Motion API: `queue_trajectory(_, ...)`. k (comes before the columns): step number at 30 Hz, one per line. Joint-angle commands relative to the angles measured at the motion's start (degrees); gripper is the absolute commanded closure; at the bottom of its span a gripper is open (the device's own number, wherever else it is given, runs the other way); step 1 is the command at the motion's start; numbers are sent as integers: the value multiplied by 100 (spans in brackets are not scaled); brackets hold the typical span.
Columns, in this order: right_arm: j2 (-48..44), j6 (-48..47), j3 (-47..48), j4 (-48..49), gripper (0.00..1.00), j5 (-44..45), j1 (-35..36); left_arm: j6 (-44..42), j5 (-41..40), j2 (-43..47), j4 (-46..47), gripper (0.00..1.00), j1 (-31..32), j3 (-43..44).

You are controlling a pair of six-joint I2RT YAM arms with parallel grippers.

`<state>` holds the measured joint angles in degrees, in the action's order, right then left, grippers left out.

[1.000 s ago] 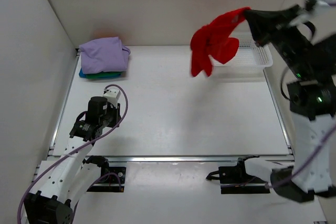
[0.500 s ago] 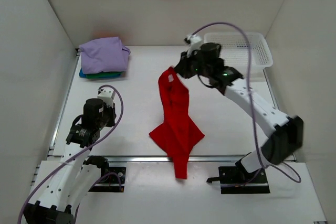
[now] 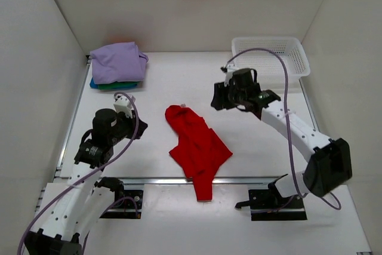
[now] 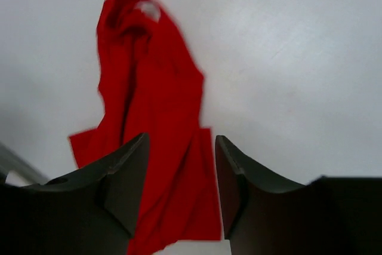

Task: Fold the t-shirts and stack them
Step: Flatten out the tshirt

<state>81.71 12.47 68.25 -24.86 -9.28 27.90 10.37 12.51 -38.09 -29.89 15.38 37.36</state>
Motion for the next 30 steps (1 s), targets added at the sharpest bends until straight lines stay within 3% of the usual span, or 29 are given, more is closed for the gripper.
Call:
queue_trajectory(1,-541,535,-996,191,56,-302,557,1200,1472,-453,1035,68,192,-8)
queue_trajectory(6,-1394,1301,-2621,719,57,-487,1041,2091,945,-1391,2168,67,1958,-720)
queue_trajectory(10,-1789,1653,-3089,825,55,-540,1366,2443,605,-2325,2891,61,2881,-704)
queue_trajectory(15,-2202,1987,-3554,649,53,-698,1639,2716,489,-2958,3375,58,3146,-731)
queue_trajectory(19,-2607,2374,-4055,852,51,-883,1999,2786,287,-3266,3515,47,3297,-713)
queue_trajectory(23,-2853,2813,-4373,1115,47,-909,2438,2936,199,-3485,3736,44,3419,-801)
queue_trajectory(30,-2459,3296,-4601,1703,39,-778,3274,3041,225,-4083,3745,46,3534,-704)
